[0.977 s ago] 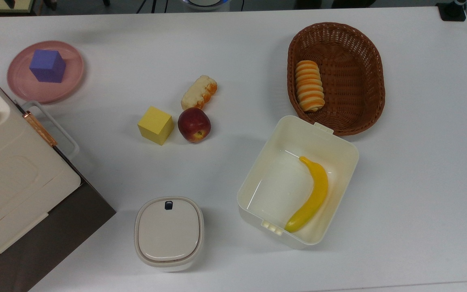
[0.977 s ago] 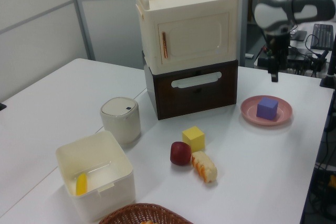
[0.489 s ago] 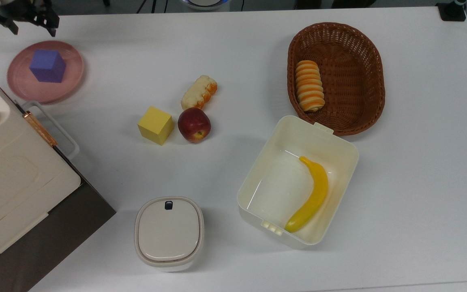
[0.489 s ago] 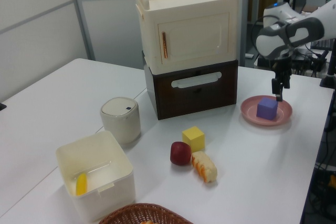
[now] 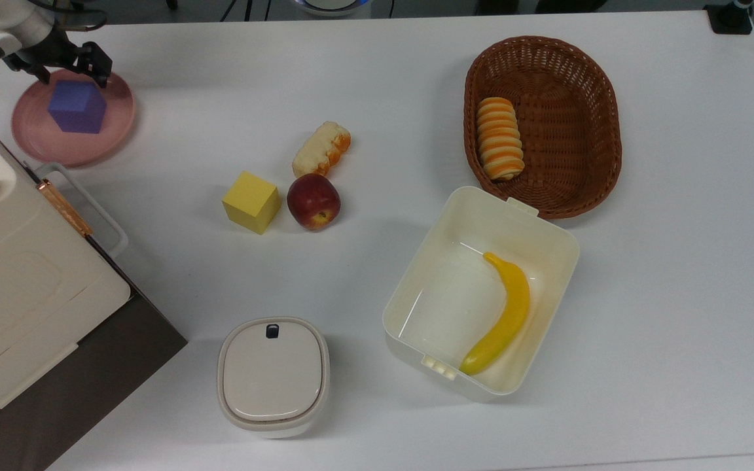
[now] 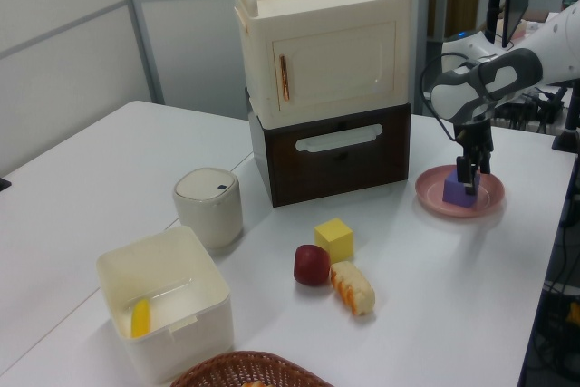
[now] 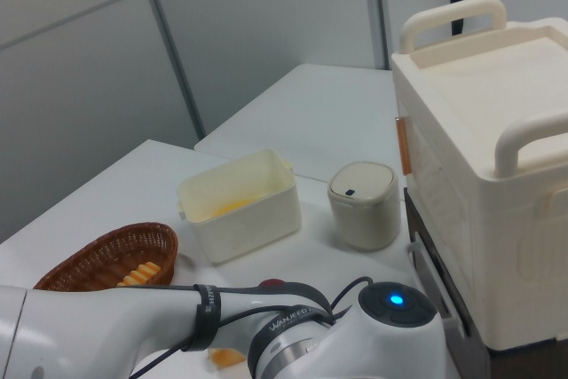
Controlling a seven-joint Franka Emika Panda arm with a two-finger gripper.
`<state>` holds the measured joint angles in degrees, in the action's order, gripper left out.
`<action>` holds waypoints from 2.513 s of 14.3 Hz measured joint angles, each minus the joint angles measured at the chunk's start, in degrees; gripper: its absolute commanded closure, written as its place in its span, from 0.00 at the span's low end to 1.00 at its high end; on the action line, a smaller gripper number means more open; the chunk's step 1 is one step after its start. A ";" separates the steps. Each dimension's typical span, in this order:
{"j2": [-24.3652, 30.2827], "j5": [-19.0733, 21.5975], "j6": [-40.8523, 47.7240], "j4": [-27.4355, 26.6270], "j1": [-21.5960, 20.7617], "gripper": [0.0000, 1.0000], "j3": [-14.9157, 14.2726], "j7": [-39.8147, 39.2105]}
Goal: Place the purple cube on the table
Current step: 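Lower the gripper over the purple cube and close on it, then lift the purple cube off the plate and carry it beside the yellow cube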
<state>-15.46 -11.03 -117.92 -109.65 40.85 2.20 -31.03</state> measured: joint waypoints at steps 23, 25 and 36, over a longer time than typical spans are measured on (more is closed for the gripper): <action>-1.69 0.02 -2.66 6.67 -14.97 0.37 6.94 27.00; -1.94 0.02 -2.58 6.67 -18.84 0.28 6.95 30.23; -1.50 0.02 6.52 10.66 -30.58 0.00 6.95 32.39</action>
<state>-16.96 -11.01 -111.41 -98.99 10.27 9.15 1.36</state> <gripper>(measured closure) 0.000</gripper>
